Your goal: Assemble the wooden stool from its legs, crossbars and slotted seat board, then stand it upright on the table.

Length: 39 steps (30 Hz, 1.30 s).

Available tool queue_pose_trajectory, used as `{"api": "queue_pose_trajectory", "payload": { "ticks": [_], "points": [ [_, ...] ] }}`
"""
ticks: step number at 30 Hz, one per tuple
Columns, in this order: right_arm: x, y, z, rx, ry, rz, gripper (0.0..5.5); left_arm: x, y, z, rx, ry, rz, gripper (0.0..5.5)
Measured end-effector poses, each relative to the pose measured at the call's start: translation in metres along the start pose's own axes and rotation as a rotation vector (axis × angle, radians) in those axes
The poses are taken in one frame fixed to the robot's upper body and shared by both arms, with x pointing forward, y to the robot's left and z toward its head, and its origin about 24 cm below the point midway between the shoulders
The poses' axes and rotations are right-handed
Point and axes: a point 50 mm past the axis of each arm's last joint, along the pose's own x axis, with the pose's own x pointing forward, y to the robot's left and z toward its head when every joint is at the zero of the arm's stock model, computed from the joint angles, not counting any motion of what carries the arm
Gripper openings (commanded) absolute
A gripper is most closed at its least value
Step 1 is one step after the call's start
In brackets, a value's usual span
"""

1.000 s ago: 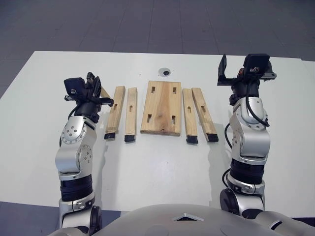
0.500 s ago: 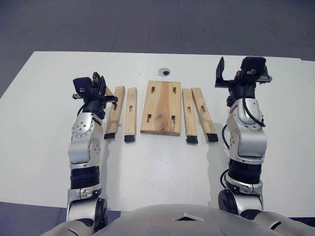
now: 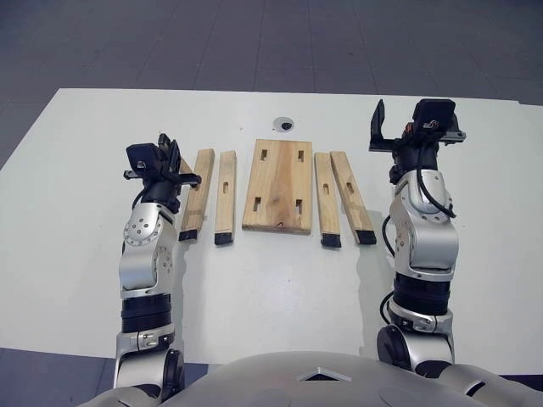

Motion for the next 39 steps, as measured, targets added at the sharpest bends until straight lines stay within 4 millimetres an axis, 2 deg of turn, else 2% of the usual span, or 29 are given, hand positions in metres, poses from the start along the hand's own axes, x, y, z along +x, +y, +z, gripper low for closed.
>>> {"api": "queue_pose_trajectory", "payload": {
  "ticks": [11,29,39],
  "points": [
    [0.0016,0.0034,-0.0003,0.005,-0.003,0.016,5.40,-0.0021,-0.0025,0.0049,-0.012,-0.026,-0.003,0.42],
    [0.0019,0.0031,-0.0009,0.006,-0.003,0.011,5.40,-0.0071,-0.0072,-0.0017,0.030,-0.014,-0.026,0.42],
    [0.0022,0.0033,-0.0020,0.005,0.002,0.011,5.40,-0.0060,-0.0102,0.0056,0.021,-0.033,-0.030,0.42]
  ]
}}
